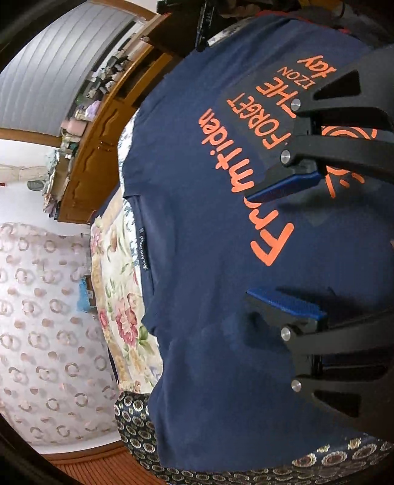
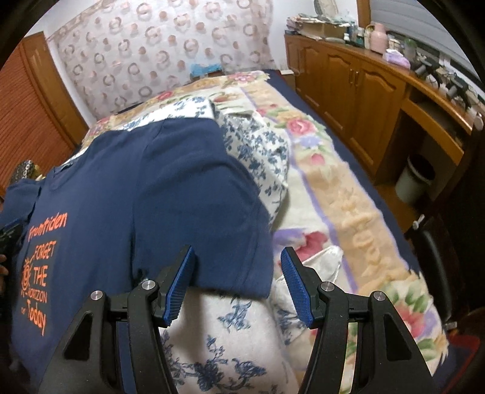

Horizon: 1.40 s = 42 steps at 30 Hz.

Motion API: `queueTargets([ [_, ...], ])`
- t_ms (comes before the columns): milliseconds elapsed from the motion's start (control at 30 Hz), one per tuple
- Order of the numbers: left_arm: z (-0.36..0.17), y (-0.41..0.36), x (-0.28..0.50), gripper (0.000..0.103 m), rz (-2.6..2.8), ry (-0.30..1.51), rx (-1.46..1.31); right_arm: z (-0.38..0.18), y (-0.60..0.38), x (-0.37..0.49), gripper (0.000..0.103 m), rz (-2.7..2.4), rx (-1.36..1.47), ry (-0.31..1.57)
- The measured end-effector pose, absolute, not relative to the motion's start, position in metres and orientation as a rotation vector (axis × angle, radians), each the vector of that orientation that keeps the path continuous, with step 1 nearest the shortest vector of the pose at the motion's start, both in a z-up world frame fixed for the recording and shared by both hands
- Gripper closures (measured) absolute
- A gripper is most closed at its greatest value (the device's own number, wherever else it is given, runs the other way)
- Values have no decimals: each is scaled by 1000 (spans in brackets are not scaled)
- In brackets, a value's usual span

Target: Fold small clothes

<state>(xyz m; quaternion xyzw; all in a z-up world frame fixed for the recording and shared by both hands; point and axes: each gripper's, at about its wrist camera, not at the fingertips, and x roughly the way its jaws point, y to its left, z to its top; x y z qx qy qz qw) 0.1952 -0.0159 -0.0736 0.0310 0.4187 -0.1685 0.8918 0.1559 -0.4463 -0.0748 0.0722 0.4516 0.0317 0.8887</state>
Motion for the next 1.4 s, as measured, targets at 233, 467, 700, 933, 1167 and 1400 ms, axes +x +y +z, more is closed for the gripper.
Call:
queueTargets([
  [233, -90, -28, 196, 46, -337, 907, 110, -72, -437, 148, 70, 79, 119, 916],
  [467, -95, -31, 193, 35, -328, 887, 115, -66, -428, 144, 93, 28, -7, 874],
  [700, -96, -35, 194, 22, -346, 897, 128, -24, -402, 157, 94, 83, -64, 734],
  [933, -97, -34, 197, 18, -337, 902, 126, -14, -337, 174, 93, 286, -98, 710],
  [1167, -98, -35, 198, 17, -336, 902, 127, -70, -294, 173, 92, 377, -129, 878],
  [1400, -99, -33, 200, 13, -321, 907, 122, -67, -304, 163, 68, 357, -103, 885],
])
